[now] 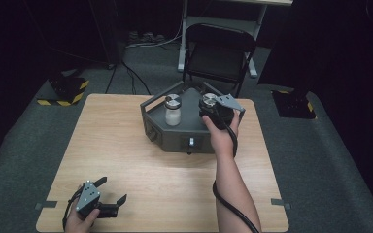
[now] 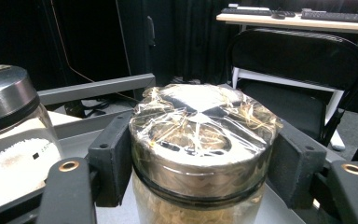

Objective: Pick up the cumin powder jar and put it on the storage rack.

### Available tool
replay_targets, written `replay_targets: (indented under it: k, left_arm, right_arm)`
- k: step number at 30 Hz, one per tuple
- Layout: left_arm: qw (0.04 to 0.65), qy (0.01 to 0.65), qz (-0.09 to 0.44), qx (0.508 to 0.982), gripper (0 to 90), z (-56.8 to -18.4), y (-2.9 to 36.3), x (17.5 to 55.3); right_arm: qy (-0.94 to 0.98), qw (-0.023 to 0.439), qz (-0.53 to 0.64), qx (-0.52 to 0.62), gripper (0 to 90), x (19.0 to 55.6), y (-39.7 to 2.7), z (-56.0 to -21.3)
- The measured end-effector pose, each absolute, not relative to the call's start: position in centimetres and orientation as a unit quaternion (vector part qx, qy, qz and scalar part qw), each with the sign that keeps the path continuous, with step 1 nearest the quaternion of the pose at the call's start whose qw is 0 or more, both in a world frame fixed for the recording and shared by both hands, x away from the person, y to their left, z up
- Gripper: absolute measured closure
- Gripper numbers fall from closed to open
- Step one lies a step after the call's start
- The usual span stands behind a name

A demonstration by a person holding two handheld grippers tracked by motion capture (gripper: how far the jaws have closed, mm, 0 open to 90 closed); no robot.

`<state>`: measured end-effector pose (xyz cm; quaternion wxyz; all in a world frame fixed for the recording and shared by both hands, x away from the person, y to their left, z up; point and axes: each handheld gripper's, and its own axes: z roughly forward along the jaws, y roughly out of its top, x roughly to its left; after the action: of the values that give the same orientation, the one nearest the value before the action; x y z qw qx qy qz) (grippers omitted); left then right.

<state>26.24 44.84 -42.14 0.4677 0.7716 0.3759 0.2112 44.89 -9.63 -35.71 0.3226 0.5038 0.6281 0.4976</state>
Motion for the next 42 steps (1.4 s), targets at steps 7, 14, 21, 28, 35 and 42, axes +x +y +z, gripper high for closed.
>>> replay_targets:
  k: [7, 14, 21, 28, 35, 42]
  left_arm:
    - [0.468, 0.376, 0.211, 0.771, 0.6, -42.1, 44.9, 26.3]
    - [0.468, 0.376, 0.210, 0.772, 0.6, -42.1, 44.9, 26.3]
    - [0.468, 0.376, 0.210, 0.772, 0.6, -42.1, 44.8, 26.3]
    - [0.463, 0.371, 0.214, 0.776, 0.6, -42.0, 44.6, 26.2]
    - [0.462, 0.371, 0.214, 0.777, 0.6, -42.0, 44.6, 26.2]
    - [0.458, 0.367, 0.216, 0.780, 0.6, -41.9, 44.4, 26.2]
  right_arm:
    - [0.630, 0.321, 0.498, 0.503, 32.0, 44.9, -9.8, -35.7]
    - [0.632, 0.316, 0.497, 0.505, 31.6, 45.1, -9.9, -35.5]
    - [0.631, 0.298, 0.502, 0.511, 18.4, 45.3, -10.4, -35.0]
    - [0.627, 0.296, 0.505, 0.513, 1.2, 44.8, -10.6, -35.0]
    - [0.625, 0.289, 0.518, 0.508, 0.3, 44.1, -11.0, -35.3]
    - [0.623, 0.293, 0.526, 0.500, 0.3, 42.9, -11.4, -35.0]
